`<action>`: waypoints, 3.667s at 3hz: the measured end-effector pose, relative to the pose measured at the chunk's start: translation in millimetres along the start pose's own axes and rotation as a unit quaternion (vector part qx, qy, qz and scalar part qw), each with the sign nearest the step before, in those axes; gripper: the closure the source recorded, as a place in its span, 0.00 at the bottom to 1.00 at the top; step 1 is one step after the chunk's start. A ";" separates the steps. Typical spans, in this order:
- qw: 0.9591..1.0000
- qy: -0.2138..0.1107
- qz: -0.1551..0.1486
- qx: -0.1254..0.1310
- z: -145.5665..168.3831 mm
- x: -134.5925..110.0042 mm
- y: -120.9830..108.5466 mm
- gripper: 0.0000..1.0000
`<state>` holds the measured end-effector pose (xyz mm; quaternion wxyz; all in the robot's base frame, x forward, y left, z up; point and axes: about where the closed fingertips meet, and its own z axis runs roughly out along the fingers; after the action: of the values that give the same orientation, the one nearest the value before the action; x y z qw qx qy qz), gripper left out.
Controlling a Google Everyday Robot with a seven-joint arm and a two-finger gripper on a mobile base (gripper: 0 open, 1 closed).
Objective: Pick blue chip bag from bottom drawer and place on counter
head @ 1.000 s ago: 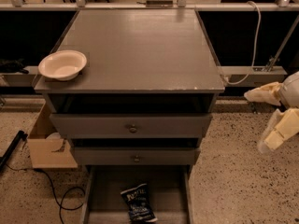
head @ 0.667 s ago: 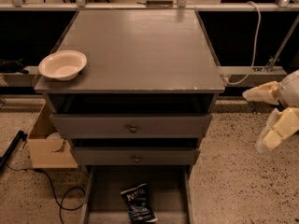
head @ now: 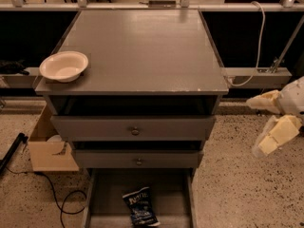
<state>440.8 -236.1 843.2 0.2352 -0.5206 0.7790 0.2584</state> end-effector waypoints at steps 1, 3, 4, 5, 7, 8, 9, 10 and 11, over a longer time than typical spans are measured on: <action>0.998 0.004 0.056 -0.016 33.0 44.2 16.2 0.00; 0.992 0.041 0.101 -0.065 104.6 78.3 11.2 0.00; 0.992 0.041 0.101 -0.065 104.6 78.3 11.2 0.00; 0.990 0.040 0.112 -0.079 123.6 82.5 9.8 0.00; 0.977 0.025 0.152 -0.147 204.1 97.3 40.3 0.00; 0.972 0.021 0.158 -0.170 227.0 98.0 58.0 0.00; 0.972 0.021 0.159 -0.173 229.4 98.3 60.1 0.00; 0.968 -0.002 0.175 -0.179 234.9 102.7 52.6 0.00; 0.964 -0.027 0.188 -0.186 243.8 108.4 52.1 0.00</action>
Offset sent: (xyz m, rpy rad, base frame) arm -0.0402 0.0217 -0.1140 -0.0006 0.2177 -0.0500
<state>378.3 -136.1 598.2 0.1023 -0.3921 0.7944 0.4524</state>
